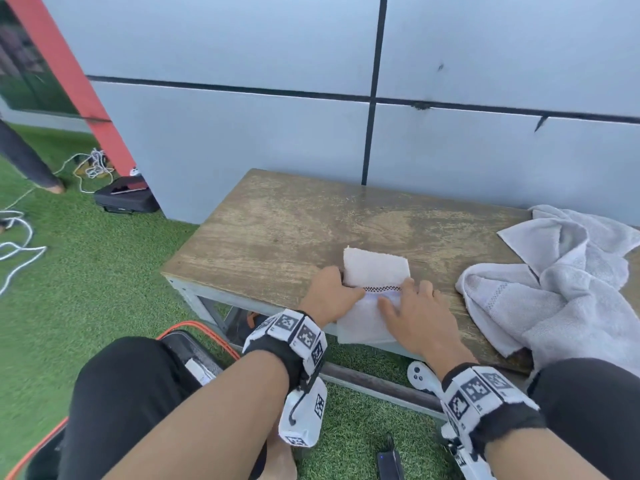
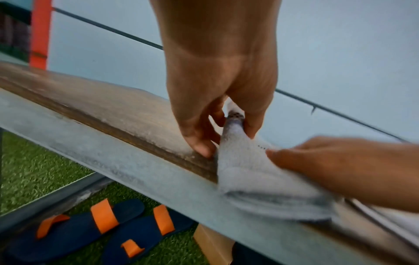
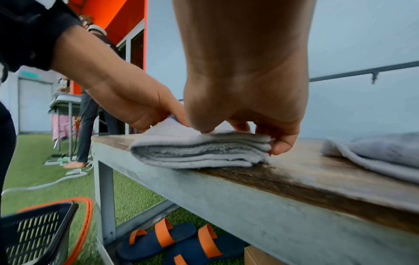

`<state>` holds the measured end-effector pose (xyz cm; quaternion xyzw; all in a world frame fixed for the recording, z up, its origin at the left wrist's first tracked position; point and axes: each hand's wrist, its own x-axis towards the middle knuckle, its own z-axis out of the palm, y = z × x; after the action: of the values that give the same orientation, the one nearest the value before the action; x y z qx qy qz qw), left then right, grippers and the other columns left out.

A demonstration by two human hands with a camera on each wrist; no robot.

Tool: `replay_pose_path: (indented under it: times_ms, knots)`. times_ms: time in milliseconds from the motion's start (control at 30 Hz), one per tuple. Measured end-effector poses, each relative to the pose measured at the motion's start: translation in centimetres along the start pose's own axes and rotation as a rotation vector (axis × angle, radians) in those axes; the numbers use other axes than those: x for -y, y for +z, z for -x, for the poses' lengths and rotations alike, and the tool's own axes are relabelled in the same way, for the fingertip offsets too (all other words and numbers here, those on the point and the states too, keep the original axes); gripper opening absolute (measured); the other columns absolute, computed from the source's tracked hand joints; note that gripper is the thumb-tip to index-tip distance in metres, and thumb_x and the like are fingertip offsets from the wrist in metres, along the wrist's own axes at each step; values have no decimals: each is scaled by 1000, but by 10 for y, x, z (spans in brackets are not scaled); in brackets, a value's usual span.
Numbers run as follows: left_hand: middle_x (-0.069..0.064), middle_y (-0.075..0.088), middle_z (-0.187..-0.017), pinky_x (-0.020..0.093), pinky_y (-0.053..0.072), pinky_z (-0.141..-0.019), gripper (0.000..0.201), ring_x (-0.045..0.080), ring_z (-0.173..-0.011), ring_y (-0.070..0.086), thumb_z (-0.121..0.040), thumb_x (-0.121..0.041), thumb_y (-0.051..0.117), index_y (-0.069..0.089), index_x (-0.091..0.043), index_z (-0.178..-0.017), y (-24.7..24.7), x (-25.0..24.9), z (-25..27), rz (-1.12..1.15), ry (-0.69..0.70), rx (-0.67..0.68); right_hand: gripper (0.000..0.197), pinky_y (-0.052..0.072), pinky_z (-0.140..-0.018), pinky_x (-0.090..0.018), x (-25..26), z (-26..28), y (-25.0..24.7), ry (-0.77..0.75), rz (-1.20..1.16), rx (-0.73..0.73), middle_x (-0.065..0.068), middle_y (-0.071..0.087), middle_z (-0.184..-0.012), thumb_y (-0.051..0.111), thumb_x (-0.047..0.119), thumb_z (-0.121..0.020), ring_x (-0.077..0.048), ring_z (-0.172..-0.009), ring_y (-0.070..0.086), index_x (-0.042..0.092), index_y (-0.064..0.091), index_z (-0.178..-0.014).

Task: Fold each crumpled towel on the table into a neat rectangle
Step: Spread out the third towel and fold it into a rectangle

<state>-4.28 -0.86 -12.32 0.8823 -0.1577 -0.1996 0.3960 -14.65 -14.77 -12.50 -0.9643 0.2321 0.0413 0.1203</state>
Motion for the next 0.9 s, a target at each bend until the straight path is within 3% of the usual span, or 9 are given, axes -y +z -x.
replay_pose_path:
  times_ms: [133, 267, 367, 433, 500, 600, 700, 800, 900]
  knots:
    - [5, 68, -92, 27, 44, -58, 23, 17, -74, 61, -87, -16, 64, 61, -11, -110, -41, -25, 21, 109, 167, 49, 51, 45, -98, -44, 5, 5, -16, 21, -394, 86, -14, 54, -128, 36, 52, -102, -32, -117, 52, 11, 46, -131]
    - [-3, 66, -85, 19, 45, -58, 29, 3, -65, 61, -87, -9, 62, 62, -13, -116, -104, -42, 47, 206, 257, 6, 23, 48, -82, -39, 43, 6, -54, -57, -822, 159, 1, 63, -110, 45, 17, -98, -18, -98, 59, 15, 56, -117]
    - [7, 72, -101, 32, 57, -70, 42, 13, -84, 71, -82, -15, 65, 60, -15, -124, -157, -46, 75, 275, 291, -62, 36, 51, -94, -60, 85, 5, -82, -142, -957, 187, -13, 69, -109, 54, 16, -78, -36, -103, 64, 20, 63, -112]
    - [19, 69, -113, 50, 57, -85, 47, 34, -100, 70, -78, -21, 65, 59, -12, -124, -192, -40, 98, 303, 285, -143, 40, 48, -98, -64, 119, 3, -95, -253, -972, 218, -16, 70, -113, 57, 18, -75, -41, -108, 64, 27, 64, -114]
    - [22, 68, -116, 57, 55, -90, 45, 39, -104, 67, -80, -21, 68, 60, -11, -123, -224, -26, 120, 334, 247, -234, 33, 51, -96, -61, 157, 7, -109, -386, -911, 221, -15, 72, -110, 59, 17, -83, -39, -104, 67, 29, 62, -114]
    - [15, 71, -113, 48, 60, -83, 35, 30, -101, 71, -89, -15, 71, 59, -12, -121, -263, 11, 145, 372, 199, -353, 30, 58, -90, -44, 208, 6, -116, -539, -868, 242, 1, 75, -109, 60, 6, -92, -19, -100, 73, 28, 61, -112]
    - [4, 74, -110, 32, 60, -69, 34, 17, -95, 74, -94, -14, 69, 56, -15, -126, -282, 60, 164, 457, 132, -430, 35, 57, -83, -28, 249, 2, -105, -651, -809, 301, 3, 73, -116, 62, 2, -95, -8, -102, 70, 29, 59, -118]
    - [3, 75, -110, 36, 62, -75, 38, 20, -98, 74, -95, -16, 68, 52, -18, -129, -282, 118, 167, 556, 20, -490, 42, 56, -90, -30, 283, -6, -73, -689, -698, 382, 5, 70, -119, 66, 10, -95, -9, -108, 68, 23, 53, -134]
    - [4, 74, -112, 31, 61, -69, 39, 18, -97, 74, -95, -19, 68, 51, -19, -131, -266, 182, 160, 619, -102, -534, 40, 57, -94, -43, 309, -18, -24, -699, -625, 474, 8, 72, -115, 70, 15, -93, -10, -106, 69, 28, 54, -128]
